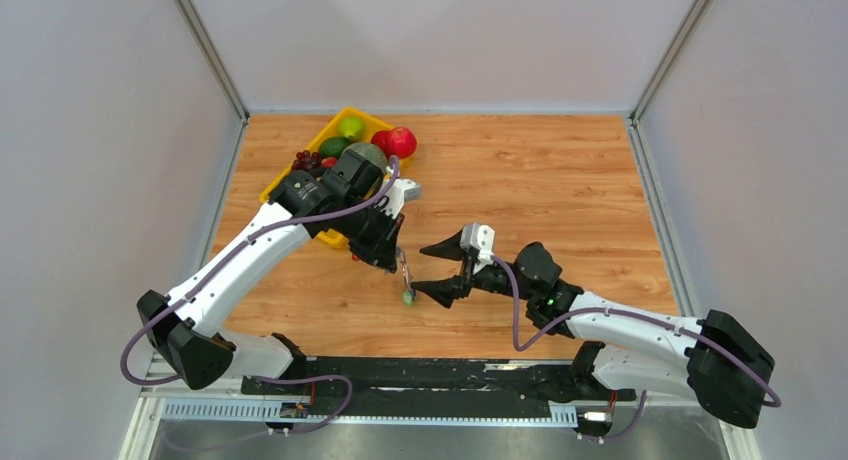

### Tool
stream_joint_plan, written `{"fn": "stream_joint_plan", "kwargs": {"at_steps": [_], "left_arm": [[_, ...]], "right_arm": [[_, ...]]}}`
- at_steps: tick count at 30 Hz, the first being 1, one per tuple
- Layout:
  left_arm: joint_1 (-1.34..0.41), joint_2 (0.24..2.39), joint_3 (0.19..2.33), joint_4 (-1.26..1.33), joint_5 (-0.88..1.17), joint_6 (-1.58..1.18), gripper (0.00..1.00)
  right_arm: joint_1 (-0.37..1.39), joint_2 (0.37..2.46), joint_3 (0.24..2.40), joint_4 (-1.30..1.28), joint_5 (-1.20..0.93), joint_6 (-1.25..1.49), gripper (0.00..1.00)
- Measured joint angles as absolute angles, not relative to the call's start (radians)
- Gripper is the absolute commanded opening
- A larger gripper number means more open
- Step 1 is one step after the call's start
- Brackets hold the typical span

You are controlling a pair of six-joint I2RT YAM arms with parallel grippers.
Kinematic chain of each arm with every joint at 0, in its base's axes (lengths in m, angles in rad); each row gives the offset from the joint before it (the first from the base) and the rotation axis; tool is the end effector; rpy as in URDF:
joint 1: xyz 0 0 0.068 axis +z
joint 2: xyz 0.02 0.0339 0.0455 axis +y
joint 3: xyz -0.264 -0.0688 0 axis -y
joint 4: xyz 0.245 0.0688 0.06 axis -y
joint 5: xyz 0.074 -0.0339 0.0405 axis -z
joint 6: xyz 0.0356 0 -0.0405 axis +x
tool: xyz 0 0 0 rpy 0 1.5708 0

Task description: Remove the keys from the keyring

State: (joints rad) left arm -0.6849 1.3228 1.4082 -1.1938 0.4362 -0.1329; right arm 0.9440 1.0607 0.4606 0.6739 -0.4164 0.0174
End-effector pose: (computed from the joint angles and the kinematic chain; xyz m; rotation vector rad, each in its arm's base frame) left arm 0.1776 -0.1645 0.3550 0.8954 2.6301 -0.8239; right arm 0.1253 0.1975 0.2629 -1.0162 1.2389 1.0706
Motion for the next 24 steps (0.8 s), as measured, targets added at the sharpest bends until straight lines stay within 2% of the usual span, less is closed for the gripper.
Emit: {"fn": "stream_joint_plan", "kwargs": {"at_steps": [4, 8, 10, 16, 24], "left_arm": [[-0.685, 1.329, 1.43, -1.193, 0.445, -0.137, 0.0], [-0.685, 1.33, 1.441, -1.191, 0.449, -0.147, 0.0], [-0.685, 1.33, 1.442, -1.19, 0.451, -0.152, 0.0], [-0.685, 1.33, 1.442, -1.177, 0.462, -0.166, 0.0], [-0.685, 1.33, 1.443, -1.163, 0.477, -0.181, 0.0]], "right_arm": [[1.006, 1.084, 0.461, 0.701, -0.32, 0.016, 0.73], [1.063, 1.129, 0.461, 0.716, -0.208, 0.016, 0.83], [1.091, 1.151, 0.461, 0.717, -0.145, 0.016, 0.91], [1.13, 1.19, 0.461, 0.742, -0.007, 0.029, 0.92], [1.13, 1.235, 0.464, 0.786, 0.026, 0.031, 0.99]]}}
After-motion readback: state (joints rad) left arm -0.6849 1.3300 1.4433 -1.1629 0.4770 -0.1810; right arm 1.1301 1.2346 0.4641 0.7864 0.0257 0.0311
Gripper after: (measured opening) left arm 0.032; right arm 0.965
